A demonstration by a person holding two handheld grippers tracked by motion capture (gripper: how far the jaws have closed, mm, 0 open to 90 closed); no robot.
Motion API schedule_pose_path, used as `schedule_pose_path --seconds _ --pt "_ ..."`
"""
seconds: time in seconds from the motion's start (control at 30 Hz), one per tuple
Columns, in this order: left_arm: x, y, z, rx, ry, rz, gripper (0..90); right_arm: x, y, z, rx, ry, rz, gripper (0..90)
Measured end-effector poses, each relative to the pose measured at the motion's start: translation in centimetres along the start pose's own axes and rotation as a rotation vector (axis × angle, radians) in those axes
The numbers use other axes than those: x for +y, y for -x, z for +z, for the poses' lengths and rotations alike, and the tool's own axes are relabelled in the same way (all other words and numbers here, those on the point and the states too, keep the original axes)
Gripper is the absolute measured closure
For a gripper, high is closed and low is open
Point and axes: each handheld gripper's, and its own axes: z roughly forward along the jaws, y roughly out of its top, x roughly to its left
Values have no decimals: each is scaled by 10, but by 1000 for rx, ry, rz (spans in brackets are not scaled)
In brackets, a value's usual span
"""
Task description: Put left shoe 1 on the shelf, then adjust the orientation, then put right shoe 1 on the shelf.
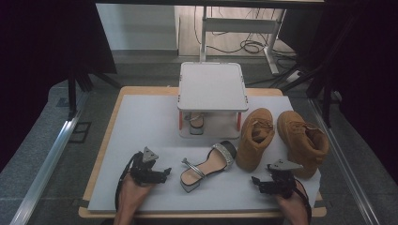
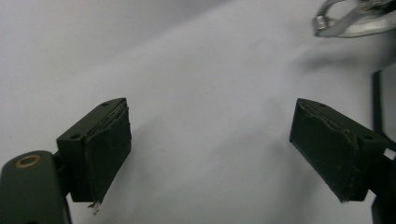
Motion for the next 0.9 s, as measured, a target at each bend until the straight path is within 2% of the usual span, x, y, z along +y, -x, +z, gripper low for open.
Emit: schedule_pose_path --seconds 0.3,0.77,0.9 --pt "-9 4 -16 -66 8 25 133 0 0 0 0 1 0 159" --pt "-18 18 -29 -150 21 54 134 0 0 0 -3 3 -1 159" --pt "-20 22 -31 -183 19 74 133 0 0 0 -4 3 -1 159"
